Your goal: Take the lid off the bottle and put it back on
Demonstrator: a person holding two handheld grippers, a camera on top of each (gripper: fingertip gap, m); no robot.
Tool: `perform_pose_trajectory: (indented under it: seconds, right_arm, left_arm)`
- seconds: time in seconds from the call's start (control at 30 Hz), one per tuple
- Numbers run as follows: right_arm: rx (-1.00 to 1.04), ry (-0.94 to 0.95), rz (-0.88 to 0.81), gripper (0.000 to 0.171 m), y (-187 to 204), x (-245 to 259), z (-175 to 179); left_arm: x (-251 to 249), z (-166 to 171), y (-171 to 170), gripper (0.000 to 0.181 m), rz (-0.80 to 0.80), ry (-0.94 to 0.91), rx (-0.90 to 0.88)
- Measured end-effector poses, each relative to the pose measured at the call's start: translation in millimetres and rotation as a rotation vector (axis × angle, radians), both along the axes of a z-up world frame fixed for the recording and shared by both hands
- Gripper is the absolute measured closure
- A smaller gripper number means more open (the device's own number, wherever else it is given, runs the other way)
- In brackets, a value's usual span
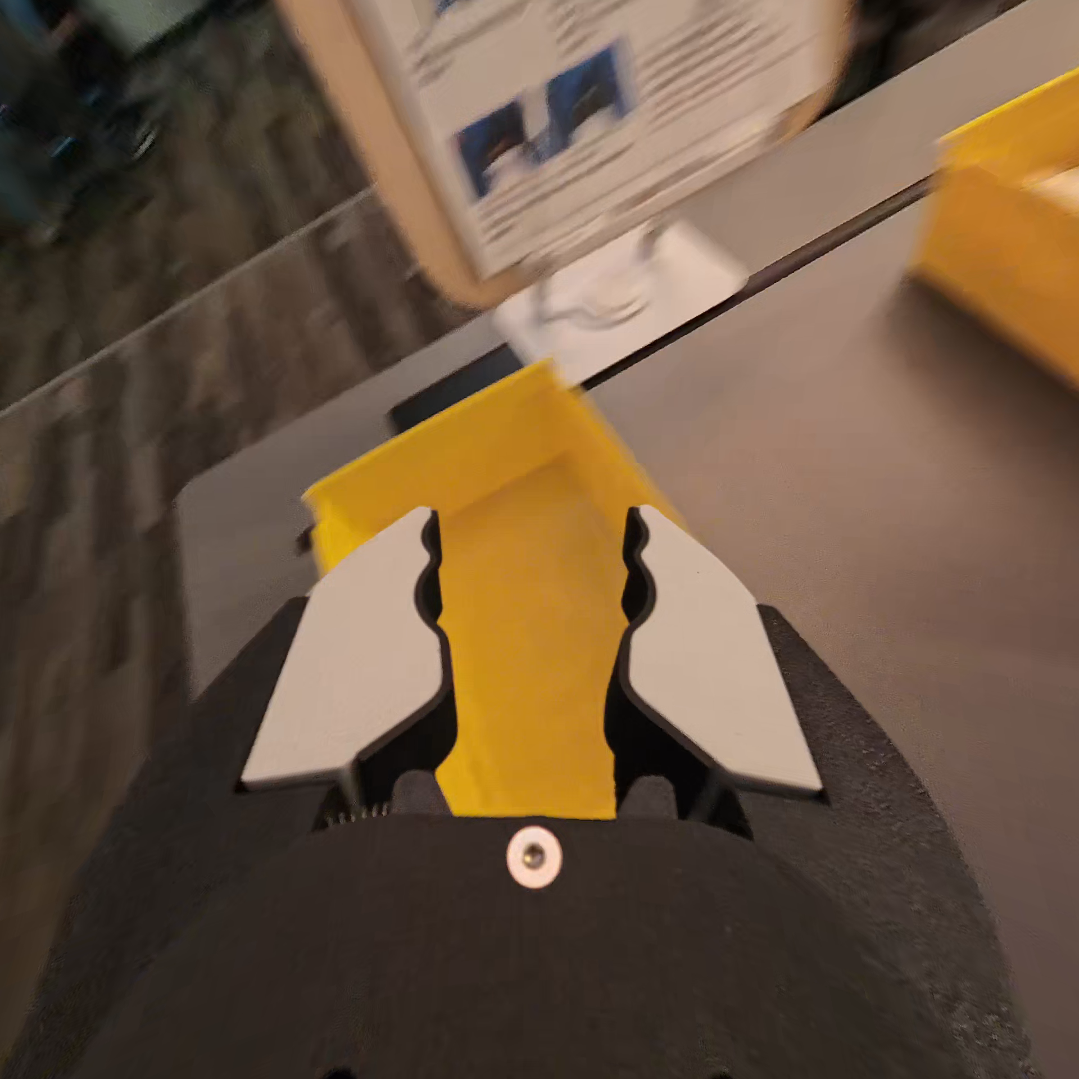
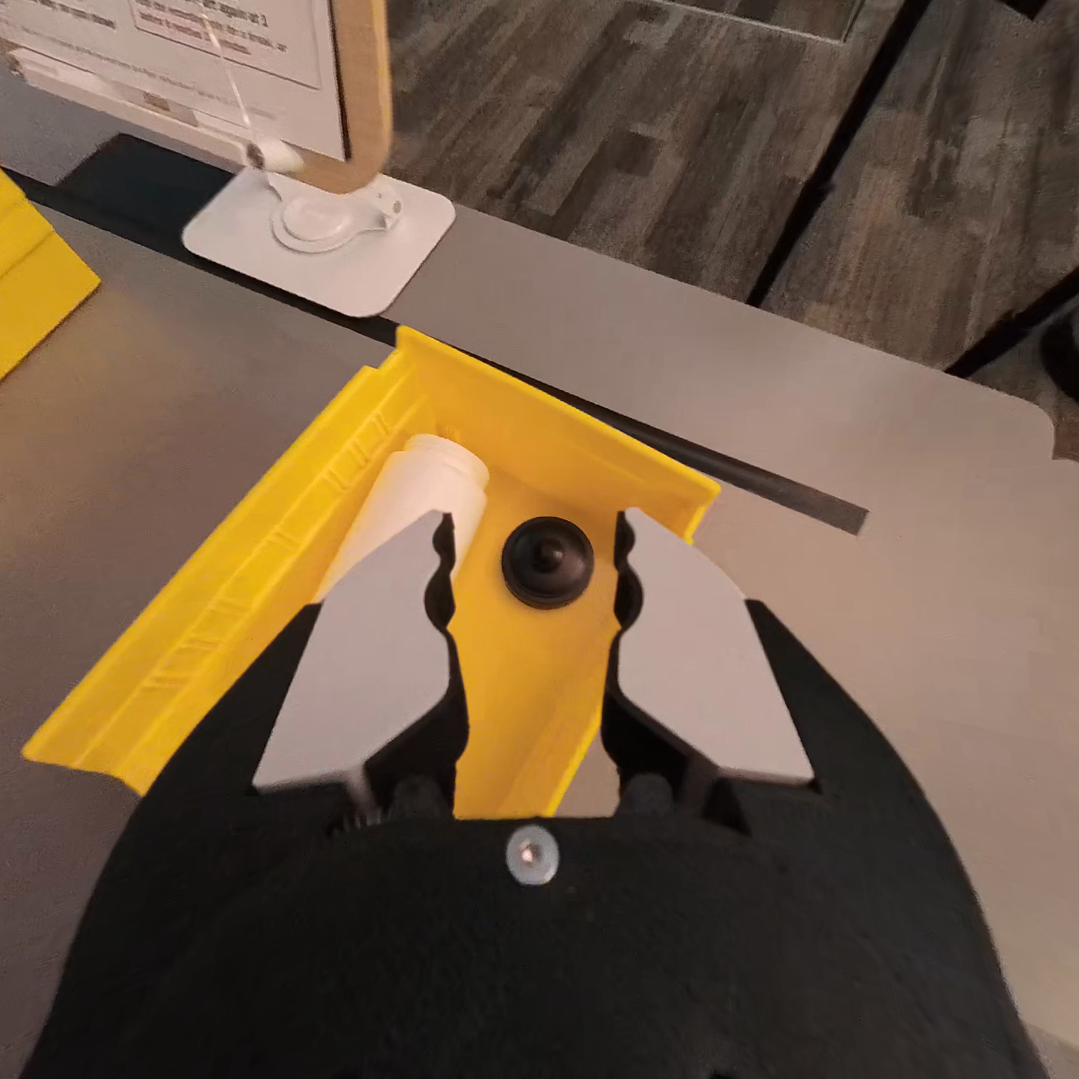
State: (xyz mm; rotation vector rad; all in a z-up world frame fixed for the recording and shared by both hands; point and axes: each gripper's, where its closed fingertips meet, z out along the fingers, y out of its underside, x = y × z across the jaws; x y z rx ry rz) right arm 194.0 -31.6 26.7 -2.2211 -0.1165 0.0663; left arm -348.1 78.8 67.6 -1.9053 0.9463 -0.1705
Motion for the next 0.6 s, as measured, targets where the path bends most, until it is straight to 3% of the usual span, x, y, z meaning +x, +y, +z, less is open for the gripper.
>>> perform_pose_trajectory:
  seconds: [0.1,0.23,0.53,0.6]
  right_arm:
    - [-0.155,0.03,-0.1,0.118,-18.4,28.2,-32.4]
    - [-0.406,0.039,-0.213,0.118,-43.2,50.1,-76.7]
    - [-0.636,0.183,-0.312,0.124,-72.5,47.4,-113.8]
    - [-0.684,0.271,-0.275,0.136,-76.1,36.9,-122.0]
  left_arm:
    - [-52.1,-16.6,19.9,0.126,0.187,0.055,-0.069]
    - [-88.7,-41.8,42.0,0.124,0.306,0.064,-0.153]
    - [-122.8,-105.6,60.7,0.133,0.498,0.093,-0.423]
    - [-128.5,-117.7,63.0,0.131,0.514,0.133,-0.449]
